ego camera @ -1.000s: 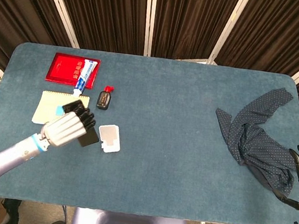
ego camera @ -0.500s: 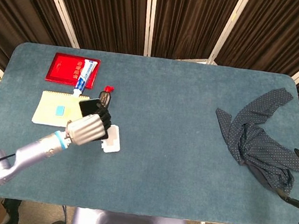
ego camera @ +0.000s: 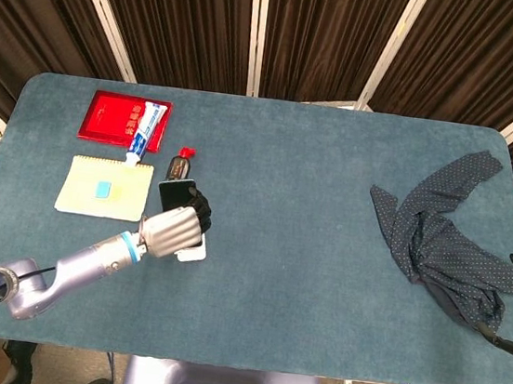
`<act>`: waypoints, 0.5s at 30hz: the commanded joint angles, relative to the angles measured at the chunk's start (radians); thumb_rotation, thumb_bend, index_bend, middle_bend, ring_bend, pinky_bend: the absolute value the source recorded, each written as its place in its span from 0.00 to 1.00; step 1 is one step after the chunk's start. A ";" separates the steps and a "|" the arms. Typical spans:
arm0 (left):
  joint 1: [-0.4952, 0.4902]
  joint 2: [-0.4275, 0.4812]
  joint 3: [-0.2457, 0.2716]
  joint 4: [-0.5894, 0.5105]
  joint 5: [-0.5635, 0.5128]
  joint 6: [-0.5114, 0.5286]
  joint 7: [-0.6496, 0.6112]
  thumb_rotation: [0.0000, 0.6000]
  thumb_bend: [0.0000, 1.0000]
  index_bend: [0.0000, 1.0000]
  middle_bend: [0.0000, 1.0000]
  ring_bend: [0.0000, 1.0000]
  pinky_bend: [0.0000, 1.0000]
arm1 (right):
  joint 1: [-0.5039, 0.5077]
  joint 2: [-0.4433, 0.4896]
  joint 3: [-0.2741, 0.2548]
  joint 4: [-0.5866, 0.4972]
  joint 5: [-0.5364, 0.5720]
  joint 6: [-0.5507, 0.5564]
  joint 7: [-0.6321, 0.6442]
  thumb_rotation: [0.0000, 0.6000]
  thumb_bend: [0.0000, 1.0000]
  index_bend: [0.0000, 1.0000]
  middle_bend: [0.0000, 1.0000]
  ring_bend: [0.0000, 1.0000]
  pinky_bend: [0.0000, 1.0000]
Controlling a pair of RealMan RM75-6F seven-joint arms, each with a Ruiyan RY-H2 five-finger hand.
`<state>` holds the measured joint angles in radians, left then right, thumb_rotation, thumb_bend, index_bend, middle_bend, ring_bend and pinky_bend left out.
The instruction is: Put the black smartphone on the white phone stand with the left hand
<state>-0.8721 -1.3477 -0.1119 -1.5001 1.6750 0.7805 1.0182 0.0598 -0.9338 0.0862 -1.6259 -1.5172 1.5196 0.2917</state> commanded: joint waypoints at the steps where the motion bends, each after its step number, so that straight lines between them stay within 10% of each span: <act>1: -0.008 -0.012 0.000 -0.003 -0.013 -0.010 0.020 1.00 0.00 0.52 0.43 0.41 0.34 | 0.000 0.001 0.001 0.001 0.001 0.000 0.004 1.00 0.00 0.00 0.00 0.00 0.00; 15: -0.018 -0.027 0.020 0.006 -0.041 -0.022 0.082 1.00 0.00 0.52 0.42 0.41 0.34 | -0.001 0.003 0.001 0.005 0.002 -0.001 0.015 1.00 0.00 0.00 0.00 0.00 0.00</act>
<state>-0.8897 -1.3740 -0.0927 -1.4943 1.6340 0.7584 1.1004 0.0587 -0.9309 0.0872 -1.6209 -1.5158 1.5187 0.3069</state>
